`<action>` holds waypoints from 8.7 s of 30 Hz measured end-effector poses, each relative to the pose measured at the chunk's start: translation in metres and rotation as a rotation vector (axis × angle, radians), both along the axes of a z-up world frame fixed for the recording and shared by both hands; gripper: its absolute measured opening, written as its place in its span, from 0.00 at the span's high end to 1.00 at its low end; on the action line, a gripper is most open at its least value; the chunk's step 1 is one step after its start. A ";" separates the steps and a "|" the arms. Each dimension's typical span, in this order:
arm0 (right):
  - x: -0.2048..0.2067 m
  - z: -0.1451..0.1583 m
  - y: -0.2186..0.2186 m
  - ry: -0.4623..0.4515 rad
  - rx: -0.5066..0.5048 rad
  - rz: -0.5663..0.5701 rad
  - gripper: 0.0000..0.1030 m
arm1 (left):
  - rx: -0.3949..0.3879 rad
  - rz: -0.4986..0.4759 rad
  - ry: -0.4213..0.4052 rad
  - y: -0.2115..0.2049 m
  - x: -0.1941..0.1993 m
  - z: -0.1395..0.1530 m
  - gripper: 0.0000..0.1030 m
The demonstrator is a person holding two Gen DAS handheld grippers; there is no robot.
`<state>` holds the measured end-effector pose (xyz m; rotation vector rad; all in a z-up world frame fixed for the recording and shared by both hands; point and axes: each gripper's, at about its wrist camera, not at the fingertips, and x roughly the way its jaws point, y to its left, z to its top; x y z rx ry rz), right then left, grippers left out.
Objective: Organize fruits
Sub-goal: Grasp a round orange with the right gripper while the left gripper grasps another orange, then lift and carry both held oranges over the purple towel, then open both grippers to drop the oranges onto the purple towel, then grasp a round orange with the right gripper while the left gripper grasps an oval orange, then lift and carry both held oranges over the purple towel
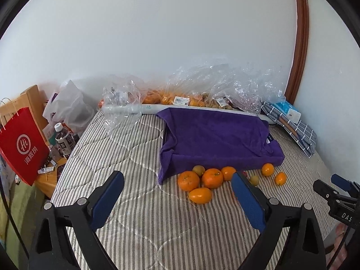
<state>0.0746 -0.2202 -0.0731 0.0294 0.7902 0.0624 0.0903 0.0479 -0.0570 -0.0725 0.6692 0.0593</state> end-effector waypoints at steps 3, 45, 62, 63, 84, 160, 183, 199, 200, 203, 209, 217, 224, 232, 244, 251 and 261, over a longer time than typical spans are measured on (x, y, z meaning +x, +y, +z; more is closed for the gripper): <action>0.012 -0.016 -0.008 0.037 0.014 -0.006 0.14 | 0.015 -0.012 0.021 0.003 0.011 -0.013 0.06; 0.109 -0.116 -0.016 0.143 0.032 0.048 0.67 | -0.246 -0.102 0.249 0.011 0.106 -0.115 0.49; 0.094 -0.116 -0.021 0.150 0.076 0.052 0.68 | -0.298 -0.093 0.265 0.024 0.091 -0.117 0.60; 0.094 -0.116 -0.020 0.151 0.067 0.054 0.68 | -0.298 -0.087 0.262 0.024 0.092 -0.116 0.60; 0.073 -0.049 -0.019 0.079 0.107 0.049 0.68 | -0.259 -0.048 0.166 0.027 0.066 -0.045 0.61; 0.211 -0.042 -0.013 0.062 0.023 0.007 0.39 | -0.171 -0.029 0.246 -0.007 0.221 -0.039 0.50; 0.062 -0.061 -0.016 0.115 0.044 0.035 0.49 | -0.114 0.006 0.230 0.014 0.058 -0.060 0.50; 0.124 -0.109 0.001 0.158 0.110 0.044 0.49 | -0.155 -0.018 0.246 0.029 0.071 -0.088 0.38; 0.127 -0.111 0.003 0.157 0.108 0.046 0.49 | -0.159 -0.021 0.241 0.029 0.071 -0.088 0.38; 0.132 -0.116 0.008 0.166 0.106 0.072 0.54 | -0.176 -0.037 0.234 0.028 0.070 -0.089 0.38; 0.118 -0.113 0.009 0.137 0.086 0.096 0.66 | -0.214 -0.115 0.250 0.010 0.066 -0.092 0.38; 0.070 -0.102 -0.017 0.104 0.084 0.063 0.66 | -0.207 -0.146 0.286 -0.026 0.068 -0.107 0.38; 0.051 -0.109 -0.030 0.115 0.124 0.041 0.66 | -0.181 -0.113 0.263 -0.034 0.065 -0.115 0.60; 0.046 -0.107 -0.022 0.093 0.136 0.052 0.66 | -0.161 -0.098 0.217 -0.014 0.053 -0.115 0.60; 0.040 -0.106 -0.004 0.083 0.054 0.116 0.66 | -0.333 -0.143 0.127 0.012 0.040 -0.118 0.60; 0.038 -0.105 -0.001 0.073 0.032 0.116 0.66 | -0.363 -0.136 0.079 0.016 0.032 -0.115 0.60; 0.041 -0.091 0.007 0.054 0.048 0.135 0.66 | -0.311 -0.134 0.024 0.016 0.039 -0.083 0.60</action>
